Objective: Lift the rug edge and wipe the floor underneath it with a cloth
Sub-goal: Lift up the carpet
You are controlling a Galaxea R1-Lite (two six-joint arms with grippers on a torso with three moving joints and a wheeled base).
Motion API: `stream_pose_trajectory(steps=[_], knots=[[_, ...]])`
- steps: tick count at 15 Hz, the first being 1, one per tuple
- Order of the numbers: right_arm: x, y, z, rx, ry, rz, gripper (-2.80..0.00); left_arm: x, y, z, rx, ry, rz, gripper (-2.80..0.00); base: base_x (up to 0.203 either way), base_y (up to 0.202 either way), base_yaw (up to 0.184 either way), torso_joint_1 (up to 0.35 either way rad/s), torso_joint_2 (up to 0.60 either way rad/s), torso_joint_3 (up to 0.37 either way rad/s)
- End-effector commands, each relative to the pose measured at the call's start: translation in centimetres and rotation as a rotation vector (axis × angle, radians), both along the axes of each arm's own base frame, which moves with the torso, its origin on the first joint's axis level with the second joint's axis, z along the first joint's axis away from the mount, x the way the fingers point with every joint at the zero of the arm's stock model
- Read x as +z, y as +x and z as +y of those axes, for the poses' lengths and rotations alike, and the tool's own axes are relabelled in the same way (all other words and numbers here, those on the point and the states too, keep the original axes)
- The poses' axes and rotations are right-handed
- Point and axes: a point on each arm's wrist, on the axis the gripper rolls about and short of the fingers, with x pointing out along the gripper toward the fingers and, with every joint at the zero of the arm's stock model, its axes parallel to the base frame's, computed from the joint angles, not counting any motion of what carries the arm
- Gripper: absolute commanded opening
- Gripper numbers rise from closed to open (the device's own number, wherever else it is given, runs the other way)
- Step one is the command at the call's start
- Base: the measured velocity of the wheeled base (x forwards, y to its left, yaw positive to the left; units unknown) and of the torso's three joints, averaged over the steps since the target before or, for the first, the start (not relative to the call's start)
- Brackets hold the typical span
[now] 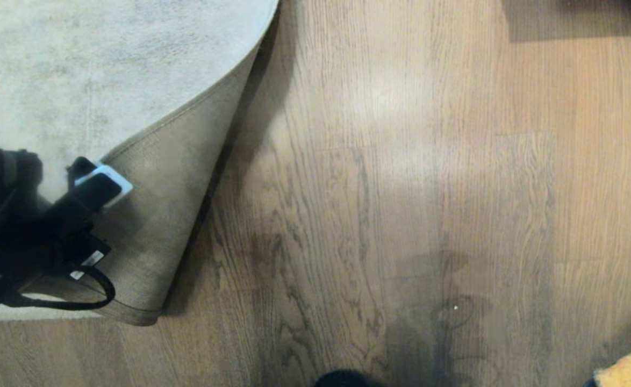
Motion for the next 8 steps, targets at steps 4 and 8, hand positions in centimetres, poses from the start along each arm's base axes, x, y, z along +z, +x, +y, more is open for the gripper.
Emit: stream_pose_trajectory(steps=[4,8], knots=[[0.00,0.01,0.00,0.001,-0.001,0.002,-2.80,-0.16,0.00,0.08,0.006,0.009,0.009,-2.80,0.000,0.192,-0.003,0.002,0.00,0.003],[0.00,0.01,0.00,0.001,-0.001,0.002,-2.80,-0.21,0.03,0.04,0.004,0.007,0.011,-2.80,0.000,0.065,0.000,0.001,0.00,0.001]])
